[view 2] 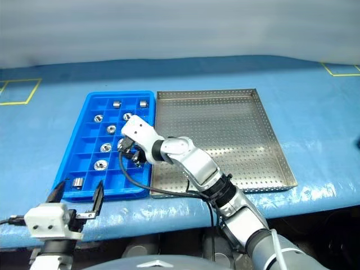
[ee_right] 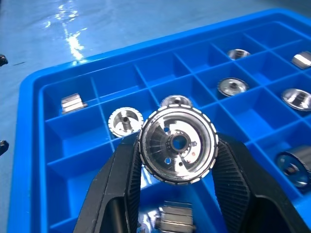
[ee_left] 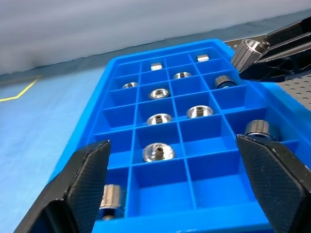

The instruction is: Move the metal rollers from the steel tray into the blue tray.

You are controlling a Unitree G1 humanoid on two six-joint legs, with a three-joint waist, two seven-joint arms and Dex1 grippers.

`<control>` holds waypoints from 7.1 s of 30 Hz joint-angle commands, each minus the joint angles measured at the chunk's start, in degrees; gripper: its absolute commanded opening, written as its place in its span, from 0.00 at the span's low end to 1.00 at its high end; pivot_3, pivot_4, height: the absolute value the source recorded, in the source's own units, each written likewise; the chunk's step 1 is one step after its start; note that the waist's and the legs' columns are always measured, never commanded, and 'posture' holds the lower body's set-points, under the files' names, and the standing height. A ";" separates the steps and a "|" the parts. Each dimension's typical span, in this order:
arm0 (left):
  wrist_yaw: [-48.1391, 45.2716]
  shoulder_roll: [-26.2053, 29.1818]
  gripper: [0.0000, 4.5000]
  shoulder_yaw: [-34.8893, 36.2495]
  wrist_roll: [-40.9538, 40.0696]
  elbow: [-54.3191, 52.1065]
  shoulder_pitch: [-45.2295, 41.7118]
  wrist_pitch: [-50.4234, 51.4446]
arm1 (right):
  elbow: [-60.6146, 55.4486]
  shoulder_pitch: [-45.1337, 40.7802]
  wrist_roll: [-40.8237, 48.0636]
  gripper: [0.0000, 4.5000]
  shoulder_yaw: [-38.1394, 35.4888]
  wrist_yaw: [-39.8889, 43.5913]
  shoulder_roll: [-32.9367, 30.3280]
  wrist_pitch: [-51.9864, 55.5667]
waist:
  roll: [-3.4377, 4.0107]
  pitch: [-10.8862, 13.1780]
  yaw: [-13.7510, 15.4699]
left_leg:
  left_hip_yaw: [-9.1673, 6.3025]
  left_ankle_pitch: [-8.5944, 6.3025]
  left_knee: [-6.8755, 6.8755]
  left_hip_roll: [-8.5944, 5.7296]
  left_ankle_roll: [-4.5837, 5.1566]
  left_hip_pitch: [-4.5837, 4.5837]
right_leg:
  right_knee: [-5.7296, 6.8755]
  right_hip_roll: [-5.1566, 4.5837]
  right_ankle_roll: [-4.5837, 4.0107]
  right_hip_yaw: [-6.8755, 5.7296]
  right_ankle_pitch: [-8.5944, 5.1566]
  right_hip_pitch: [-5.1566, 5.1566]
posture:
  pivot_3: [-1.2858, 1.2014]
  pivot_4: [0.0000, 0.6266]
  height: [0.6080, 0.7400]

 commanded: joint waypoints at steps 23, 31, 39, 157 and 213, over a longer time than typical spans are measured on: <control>-1.84 -0.24 1.00 -2.41 -0.85 -1.45 -0.81 -1.94 | 0.32 6.35 0.34 1.00 3.79 4.23 1.20 3.55 | 0.06 0.04 2.33 | -0.50 0.00 -0.01 0.06 -0.01 -0.14 | 0.04 -0.01 -0.24 -0.56 -0.16 0.01 | 0.68 0.24 1.00; -3.03 1.05 1.00 -2.24 -1.57 -0.77 -2.49 -1.32 | -5.20 6.93 3.59 1.00 2.14 7.08 0.21 3.14 | 0.09 0.06 2.15 | -0.54 0.00 -0.01 0.06 -0.01 -0.18 | 0.02 -0.03 -0.25 -0.60 -0.16 0.01 | 0.67 0.24 1.00; -3.81 1.89 1.00 -1.47 -2.18 0.18 -4.51 -0.86 | -5.84 7.16 3.64 1.00 2.99 7.85 -0.79 2.65 | 0.12 0.08 1.77 | -0.62 0.00 -0.01 0.07 -0.02 -0.18 | 0.04 -0.02 -0.28 -0.68 -0.18 0.00 | 0.66 0.24 1.00; -7.04 6.07 1.00 -2.17 -4.59 1.34 -12.57 3.94 | -2.63 4.39 1.39 1.00 -7.56 -4.69 6.91 -1.53 | 0.10 0.05 -1.48 | -0.62 0.04 0.03 0.06 -0.07 -0.09 | 0.14 -0.03 -0.28 -0.68 -0.16 0.10 | 0.60 0.24 1.00; -13.86 10.15 1.00 -2.61 -7.69 7.72 -23.03 7.40 | 2.46 15.42 -5.27 0.57 -20.14 -20.72 2.58 -0.74 | 0.18 -0.02 -8.42 | -0.41 0.04 0.05 0.03 -0.07 0.04 | 0.16 -0.03 -0.13 -0.39 -0.03 0.18 | 0.54 0.24 1.00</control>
